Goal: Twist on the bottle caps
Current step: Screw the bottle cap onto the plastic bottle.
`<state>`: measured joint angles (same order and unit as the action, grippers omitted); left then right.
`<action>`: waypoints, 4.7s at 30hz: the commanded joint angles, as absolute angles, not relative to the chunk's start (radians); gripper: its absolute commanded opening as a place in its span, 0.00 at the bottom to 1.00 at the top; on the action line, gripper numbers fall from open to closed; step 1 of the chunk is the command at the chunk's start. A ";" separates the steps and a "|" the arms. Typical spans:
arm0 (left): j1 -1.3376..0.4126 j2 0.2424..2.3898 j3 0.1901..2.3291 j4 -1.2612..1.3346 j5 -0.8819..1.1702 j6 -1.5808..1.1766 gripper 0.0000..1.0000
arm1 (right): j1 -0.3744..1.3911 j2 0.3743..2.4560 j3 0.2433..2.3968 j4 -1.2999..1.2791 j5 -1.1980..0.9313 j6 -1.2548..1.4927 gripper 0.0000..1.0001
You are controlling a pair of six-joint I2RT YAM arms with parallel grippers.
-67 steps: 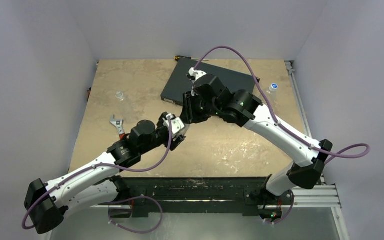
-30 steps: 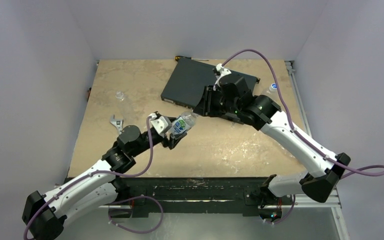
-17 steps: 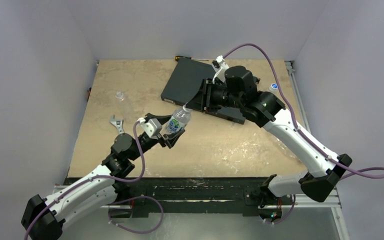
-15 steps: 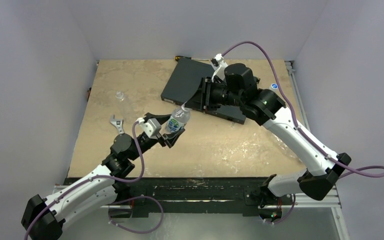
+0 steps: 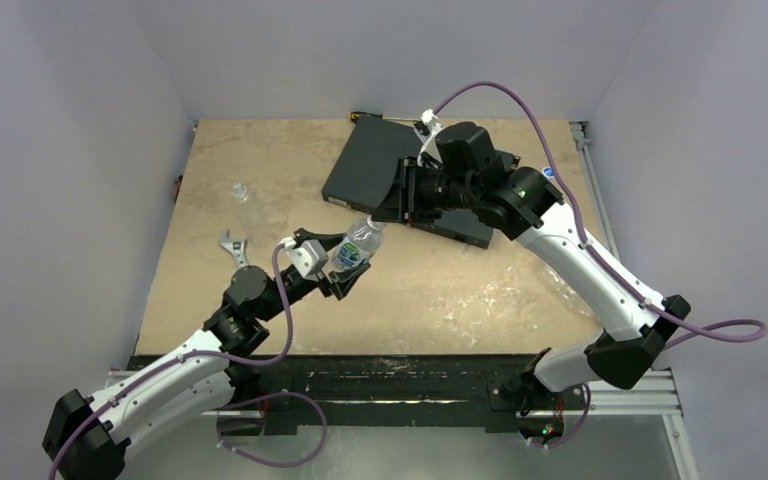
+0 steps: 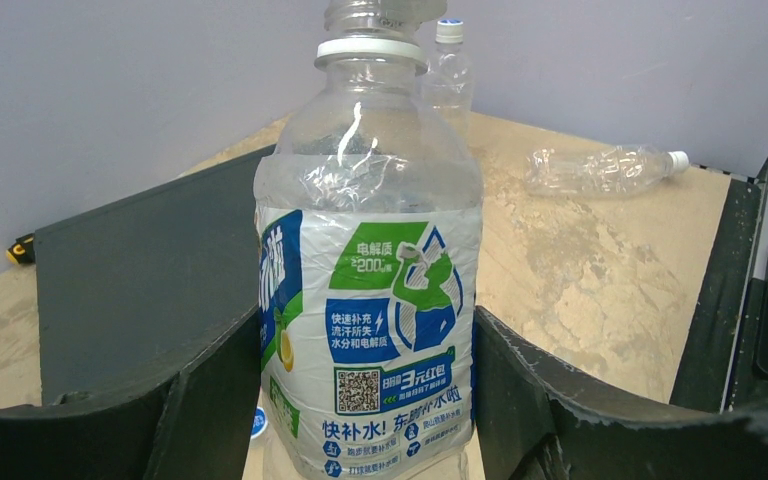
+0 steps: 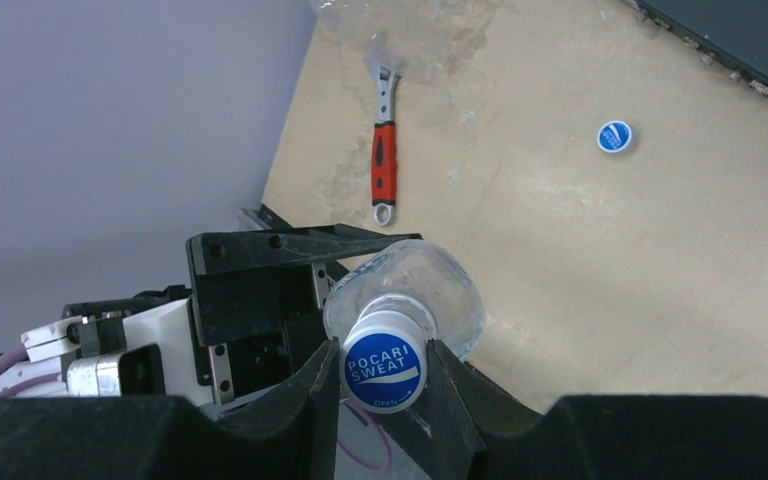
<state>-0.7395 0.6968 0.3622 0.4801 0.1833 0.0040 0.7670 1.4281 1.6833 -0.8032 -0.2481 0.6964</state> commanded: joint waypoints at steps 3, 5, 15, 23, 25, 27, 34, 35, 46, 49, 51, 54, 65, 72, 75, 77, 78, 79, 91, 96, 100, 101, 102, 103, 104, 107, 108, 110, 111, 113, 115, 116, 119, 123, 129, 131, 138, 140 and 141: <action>-0.753 0.679 0.459 0.657 0.284 0.052 0.00 | 0.810 1.486 1.723 -0.944 -0.242 0.676 0.00; -0.756 0.681 0.462 0.656 0.285 0.053 0.00 | 0.810 1.491 1.723 -0.944 -0.251 0.669 0.00; -0.772 0.665 0.474 0.662 0.294 0.051 0.00 | 0.798 1.520 1.772 -0.974 -0.213 0.660 0.02; -0.773 0.635 0.462 0.669 0.259 0.049 0.00 | 0.795 1.536 1.804 -0.997 -0.204 0.640 0.06; -0.772 0.629 0.459 0.673 0.250 0.048 0.00 | 0.795 1.533 1.795 -0.997 -0.214 0.636 0.09; -0.773 0.622 0.456 0.677 0.239 0.048 0.00 | 0.795 1.527 1.779 -0.996 -0.219 0.636 0.11; -0.772 0.605 0.445 0.689 0.172 0.041 0.00 | 0.795 1.504 1.745 -0.987 -0.213 0.641 0.13; -0.772 0.606 0.441 0.694 0.162 0.035 0.00 | 0.795 1.500 1.742 -0.989 -0.199 0.641 0.13; -0.772 0.626 0.390 0.827 0.135 -0.023 0.00 | 0.795 1.469 1.684 -0.889 -0.283 0.660 0.16; -0.773 0.645 0.387 0.864 0.123 -0.036 0.00 | 0.796 1.460 1.675 -0.859 -0.281 0.669 0.17; -0.772 0.659 0.386 0.889 0.123 -0.044 0.00 | 0.798 1.462 1.670 -0.858 -0.274 0.670 0.17; -0.773 0.676 0.383 0.922 0.122 -0.049 0.00 | 0.805 1.470 1.663 -0.854 -0.273 0.672 0.17; -0.773 0.689 0.360 0.945 0.120 -0.060 0.00 | 0.826 1.499 1.724 -0.925 -0.194 0.651 0.33; -0.772 0.649 0.309 0.898 0.104 -0.109 0.00 | 0.825 1.492 1.817 -0.945 -0.169 0.629 0.68; -0.772 0.642 0.283 0.899 0.085 -0.132 0.00 | 0.825 1.475 1.829 -0.942 -0.153 0.621 0.86; -0.772 0.641 0.269 0.907 0.067 -0.142 0.00 | 0.825 1.450 1.808 -0.928 -0.143 0.600 0.95; -0.772 0.641 0.265 0.910 0.063 -0.147 0.00 | 0.825 1.434 1.785 -0.919 -0.130 0.582 0.97; -0.772 0.641 0.262 0.914 0.062 -0.151 0.00 | 0.825 1.415 1.768 -0.908 -0.127 0.561 0.98; -0.770 0.593 0.284 0.796 0.303 -0.209 0.00 | 0.826 1.212 1.732 -0.877 -0.266 0.145 0.91; -0.770 0.575 0.308 0.734 0.431 -0.254 0.00 | 0.827 1.212 1.738 -0.872 -0.362 0.077 0.74; -0.770 0.573 0.332 0.675 0.508 -0.269 0.00 | 0.846 1.227 1.756 -0.898 -0.371 0.043 0.71; -0.770 0.574 0.336 0.661 0.515 -0.271 0.00 | 0.851 1.234 1.762 -0.906 -0.372 0.036 0.70; -0.770 0.574 0.337 0.654 0.522 -0.272 0.00 | 0.858 1.241 1.768 -0.913 -0.374 0.032 0.69; -0.770 0.572 0.337 0.655 0.529 -0.275 0.00 | 0.865 1.247 1.774 -0.921 -0.373 0.027 0.69; -0.771 0.572 0.337 0.652 0.530 -0.277 0.00 | 0.871 1.253 1.781 -0.929 -0.368 0.024 0.67; -0.770 0.573 0.337 0.647 0.532 -0.278 0.00 | 0.884 1.270 1.797 -0.953 -0.360 0.014 0.61; -0.770 0.575 0.338 0.647 0.536 -0.278 0.00 | 0.887 1.272 1.797 -0.954 -0.363 0.014 0.61; -0.770 0.579 0.338 0.647 0.536 -0.278 0.00 | 0.892 1.276 1.796 -0.956 -0.365 0.015 0.57; -0.770 0.581 0.339 0.647 0.536 -0.278 0.00 | 0.893 1.279 1.794 -0.957 -0.366 0.015 0.56; -0.770 0.581 0.337 0.646 0.535 -0.277 0.00 | 0.896 1.281 1.788 -0.958 -0.374 0.018 0.55; -0.770 0.579 0.336 0.647 0.529 -0.276 0.00 | 0.898 1.282 1.780 -0.959 -0.373 0.021 0.53; -0.770 0.575 0.336 0.646 0.527 -0.274 0.00 | 0.897 1.282 1.774 -0.960 -0.372 0.022 0.53; -0.770 0.575 0.335 0.641 0.522 -0.270 0.00 | 0.897 1.278 1.765 -0.959 -0.374 0.026 0.53; -0.770 0.578 0.335 0.638 0.520 -0.271 0.00 | 0.899 1.282 1.769 -0.960 -0.403 0.031 0.53; -0.770 0.573 0.337 0.634 0.511 -0.270 0.00 | 0.913 1.290 1.759 -0.971 -0.402 0.033 0.53; -0.770 0.574 0.336 0.632 0.512 -0.270 0.00 | 0.915 1.294 1.759 -0.975 -0.398 0.034 0.52; -0.770 0.578 0.339 0.631 0.508 -0.270 0.00 | 0.918 1.306 1.761 -0.985 -0.372 0.041 0.44; -0.770 0.581 0.340 0.630 0.506 -0.269 0.00 | 0.918 1.310 1.760 -0.986 -0.365 0.045 0.39; -0.771 0.585 0.342 0.630 0.505 -0.267 0.00 | 0.919 1.312 1.760 -0.986 -0.362 0.048 0.37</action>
<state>-0.7719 0.5823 0.2974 0.6018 0.5148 -0.2535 0.9119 1.3094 1.7542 -0.9821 -0.3820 0.0437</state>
